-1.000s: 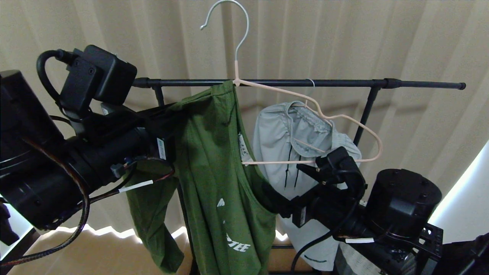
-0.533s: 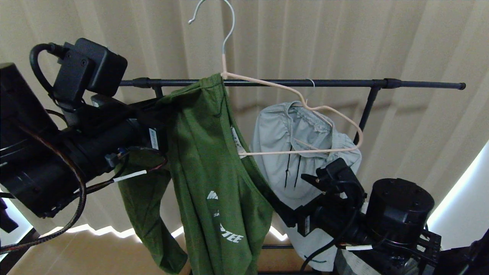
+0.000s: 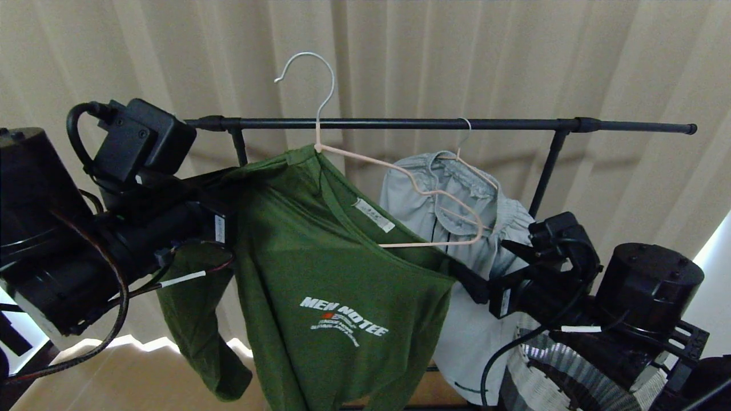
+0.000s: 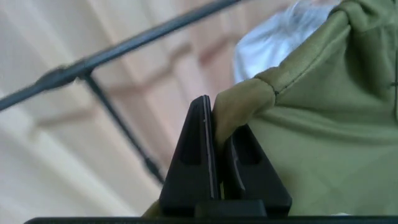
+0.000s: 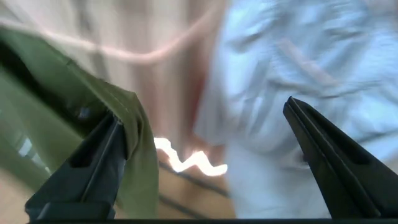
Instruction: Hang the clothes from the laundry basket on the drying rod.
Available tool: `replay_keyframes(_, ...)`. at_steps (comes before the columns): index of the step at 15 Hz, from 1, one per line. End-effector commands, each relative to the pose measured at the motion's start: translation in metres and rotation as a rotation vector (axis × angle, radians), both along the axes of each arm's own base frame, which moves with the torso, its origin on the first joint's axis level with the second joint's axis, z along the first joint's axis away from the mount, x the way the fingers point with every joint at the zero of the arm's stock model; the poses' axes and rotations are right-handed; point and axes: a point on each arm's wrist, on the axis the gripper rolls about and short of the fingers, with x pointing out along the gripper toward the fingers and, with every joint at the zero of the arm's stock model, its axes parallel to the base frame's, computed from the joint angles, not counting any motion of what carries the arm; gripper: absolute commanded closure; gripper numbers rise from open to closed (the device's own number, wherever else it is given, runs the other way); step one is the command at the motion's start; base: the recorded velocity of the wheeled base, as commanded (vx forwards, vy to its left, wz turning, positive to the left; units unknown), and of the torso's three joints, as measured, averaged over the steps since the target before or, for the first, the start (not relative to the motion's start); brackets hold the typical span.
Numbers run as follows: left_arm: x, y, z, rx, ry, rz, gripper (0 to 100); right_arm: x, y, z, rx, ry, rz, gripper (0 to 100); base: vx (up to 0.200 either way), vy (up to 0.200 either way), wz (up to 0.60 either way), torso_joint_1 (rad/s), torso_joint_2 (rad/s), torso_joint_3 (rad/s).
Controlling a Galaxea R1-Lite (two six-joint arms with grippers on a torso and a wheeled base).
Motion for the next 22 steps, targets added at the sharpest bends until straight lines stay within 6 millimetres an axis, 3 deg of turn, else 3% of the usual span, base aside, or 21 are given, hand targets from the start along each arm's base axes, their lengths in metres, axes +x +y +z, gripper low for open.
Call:
replay_keyframes(1,0.004,0.011,-0.015,0.057,0.04,0.046,100,0.002,-0.012,0.011,0.023,-0.036,-0.039,0,0.0,0.0,0.0,0.0,0.0,0.0)
replay_keyframes(9,0.016,0.013,-0.033,0.12,0.094,0.125,100,-0.014,-0.017,0.023,0.03,-0.074,-0.019,0,0.0,0.0,0.0,0.0,0.0,0.0)
replay_keyframes(16,0.024,0.009,-0.051,0.106,0.039,0.167,100,-0.047,0.018,0.022,0.012,-0.072,0.183,0,0.0,0.0,0.0,0.0,0.0,0.0)
replay_keyframes(20,0.015,0.005,-0.057,0.094,0.041,0.143,100,-0.041,0.024,0.024,-0.028,-0.088,0.189,0,0.0,0.0,0.0,0.0,0.0,0.0)
replay_keyframes(22,0.0,0.0,-0.056,0.069,0.041,0.099,100,-0.033,0.031,0.026,-0.035,-0.094,0.21,0,0.0,0.0,0.0,0.0,0.0,0.0)
